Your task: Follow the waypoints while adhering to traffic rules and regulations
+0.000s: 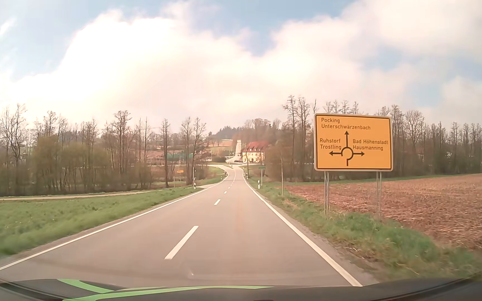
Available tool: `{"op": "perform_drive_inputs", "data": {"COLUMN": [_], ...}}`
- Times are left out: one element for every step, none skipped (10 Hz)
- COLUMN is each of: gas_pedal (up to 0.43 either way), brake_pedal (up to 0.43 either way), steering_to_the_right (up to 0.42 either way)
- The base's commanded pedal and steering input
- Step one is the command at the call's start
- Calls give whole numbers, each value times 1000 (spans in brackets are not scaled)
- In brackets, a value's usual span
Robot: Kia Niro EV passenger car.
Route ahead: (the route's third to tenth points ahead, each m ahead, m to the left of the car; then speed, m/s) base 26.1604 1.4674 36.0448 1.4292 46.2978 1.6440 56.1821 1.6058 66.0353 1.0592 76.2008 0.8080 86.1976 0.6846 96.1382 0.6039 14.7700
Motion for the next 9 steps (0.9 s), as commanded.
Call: {"op": "perform_drive_inputs", "data": {"gas_pedal": [20, 28, 28, 28, 28, 39, 39, 39, 39], "brake_pedal": [0, 0, 0, 0, 0, 0, 0, 0, 0], "steering_to_the_right": [0, 0, 0, 0, 0, 0, 1, 1, 1]}}
